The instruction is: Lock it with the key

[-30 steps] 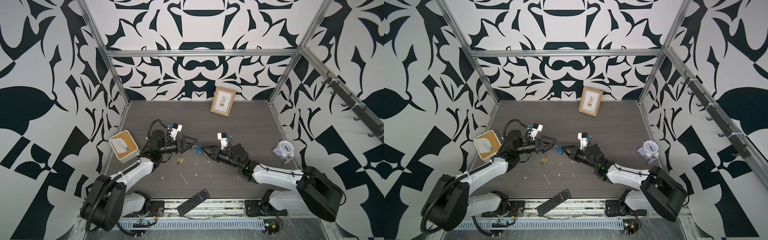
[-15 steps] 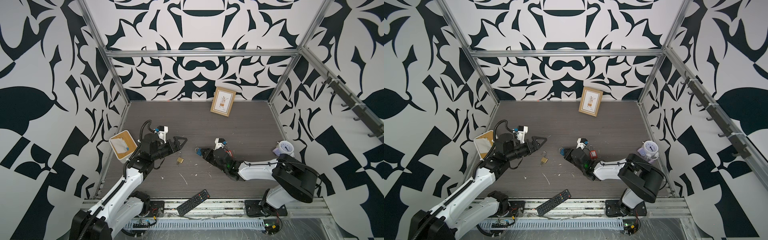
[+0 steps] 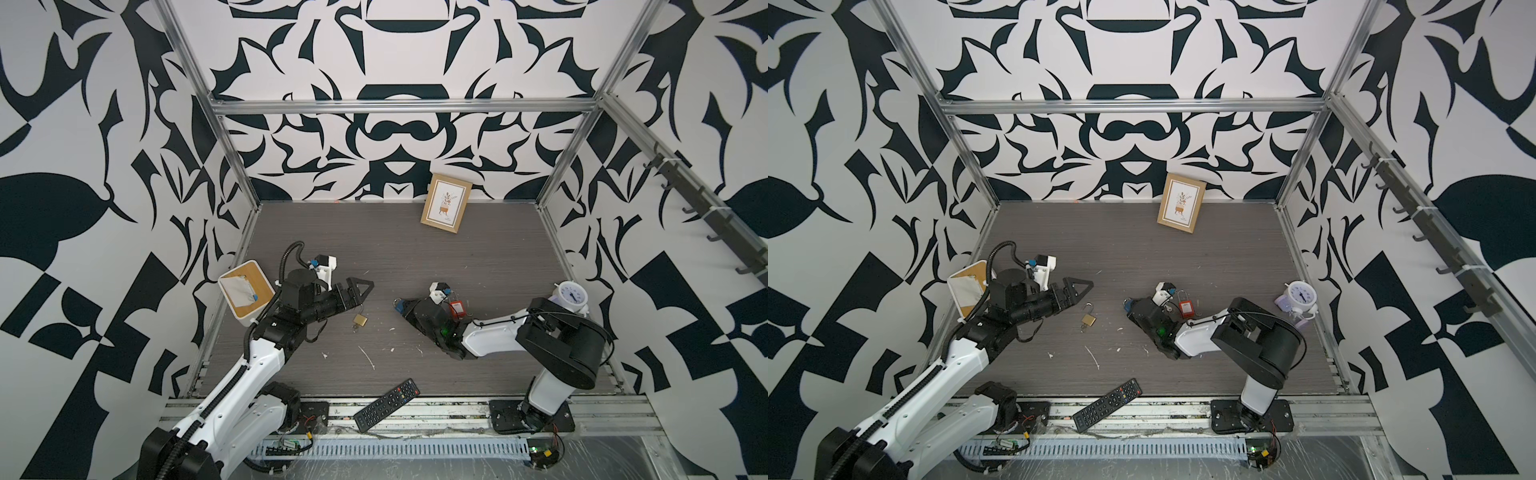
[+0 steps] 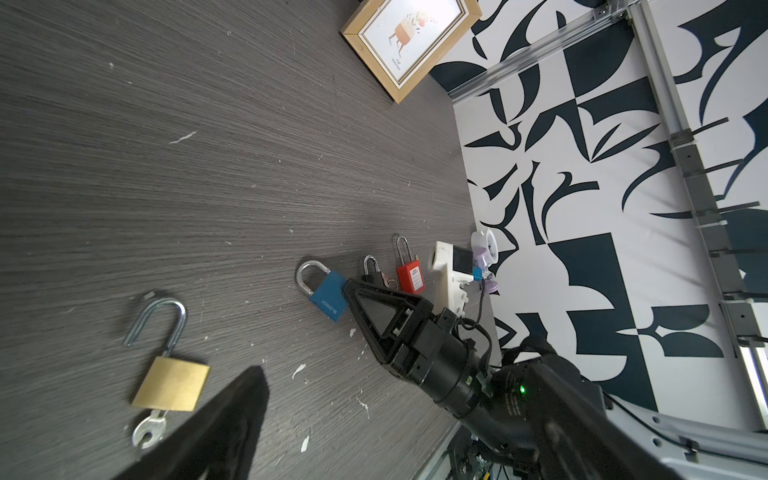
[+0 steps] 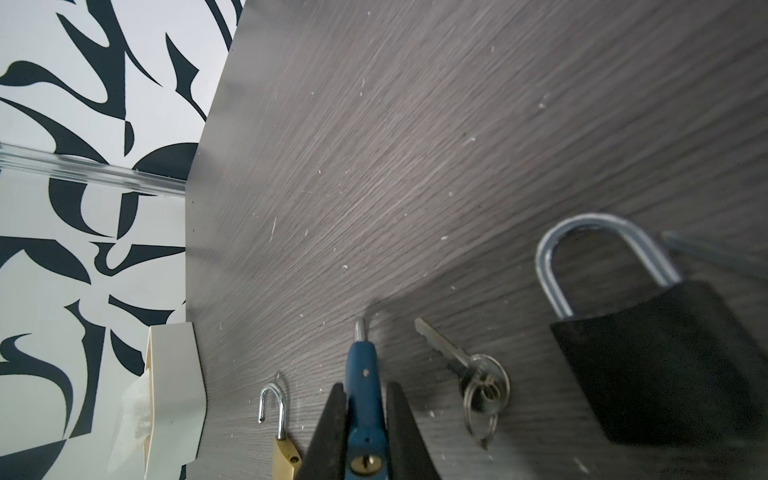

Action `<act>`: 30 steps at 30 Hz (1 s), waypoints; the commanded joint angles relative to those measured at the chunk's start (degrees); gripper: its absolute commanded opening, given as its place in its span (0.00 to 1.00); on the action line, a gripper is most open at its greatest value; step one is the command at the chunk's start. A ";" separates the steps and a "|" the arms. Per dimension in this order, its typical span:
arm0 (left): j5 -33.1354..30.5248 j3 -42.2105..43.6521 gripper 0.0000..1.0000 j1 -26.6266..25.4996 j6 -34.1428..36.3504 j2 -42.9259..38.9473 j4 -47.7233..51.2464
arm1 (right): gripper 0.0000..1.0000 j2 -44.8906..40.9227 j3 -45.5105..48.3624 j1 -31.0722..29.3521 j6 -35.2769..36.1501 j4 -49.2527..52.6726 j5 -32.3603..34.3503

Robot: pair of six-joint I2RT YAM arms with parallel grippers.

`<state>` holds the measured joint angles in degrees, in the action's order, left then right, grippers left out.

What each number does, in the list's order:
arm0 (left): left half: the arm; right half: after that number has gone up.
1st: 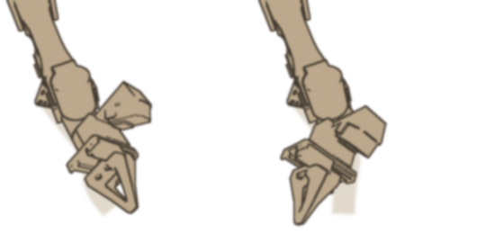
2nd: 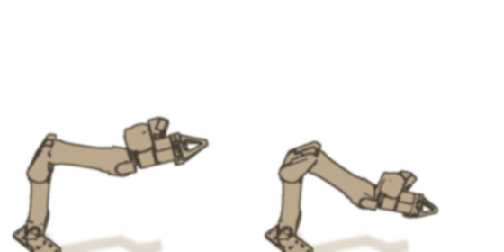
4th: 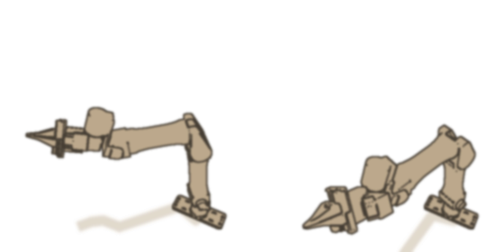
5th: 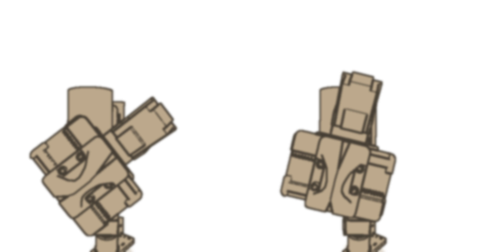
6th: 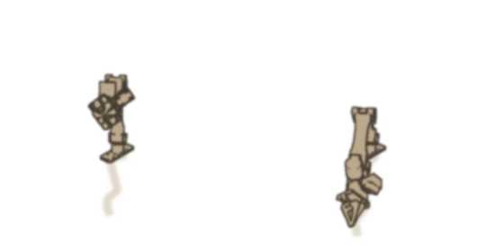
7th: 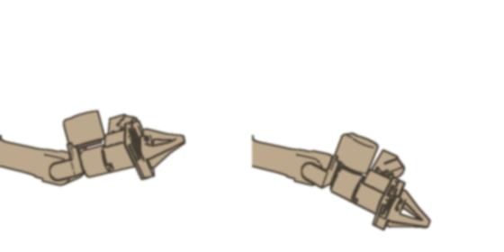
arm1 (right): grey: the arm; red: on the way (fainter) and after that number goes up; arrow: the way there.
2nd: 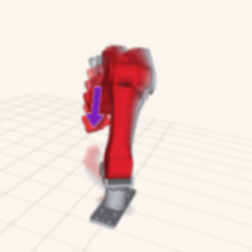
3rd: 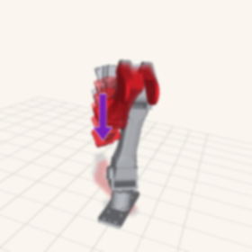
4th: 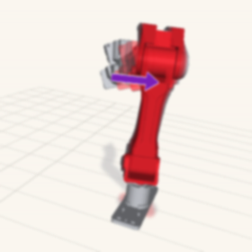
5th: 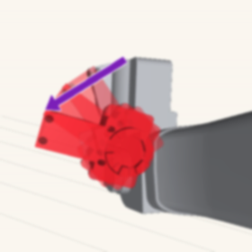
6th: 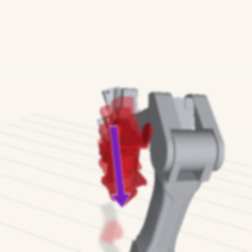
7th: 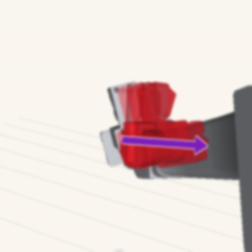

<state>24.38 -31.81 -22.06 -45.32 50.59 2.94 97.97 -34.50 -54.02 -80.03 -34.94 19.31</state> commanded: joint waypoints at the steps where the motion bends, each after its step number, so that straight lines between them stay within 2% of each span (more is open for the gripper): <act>1: -1.44 -0.52 0.99 0.19 2.80 -1.57 4.02 | 0.21 -0.32 1.05 -0.31 -2.35 0.17 1.70; 6: -4.00 -1.50 1.00 0.20 4.96 -2.07 7.94 | 0.34 -3.48 2.30 -0.38 -2.48 3.76 1.85; 10: -6.11 -1.82 1.00 0.18 6.45 -1.07 9.19 | 0.39 -7.68 3.36 -0.39 -1.45 7.82 2.34; 15: -13.65 -4.43 0.93 0.23 12.32 4.78 13.94 | 0.39 -14.33 3.26 -1.04 1.92 14.15 2.97; 17: -14.78 -5.07 0.90 0.18 14.46 8.59 14.00 | 0.37 -16.79 2.71 -1.57 4.31 16.33 2.86; 21: -11.96 -5.32 0.78 0.25 16.31 17.18 9.63 | 0.31 -20.55 1.94 -1.95 7.79 19.02 1.88; 26: -10.20 -5.41 0.65 0.18 17.00 24.82 3.70 | 0.28 -22.73 2.40 -1.97 8.92 19.66 1.26; 30: -11.44 -6.68 0.61 0.18 19.40 28.77 4.13 | 0.28 -23.04 2.51 -1.96 9.19 19.74 -0.16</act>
<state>13.26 -36.80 -22.02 -28.62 77.76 8.36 76.07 -31.29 -55.72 -72.58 -16.34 19.84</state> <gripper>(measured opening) 0.611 0.280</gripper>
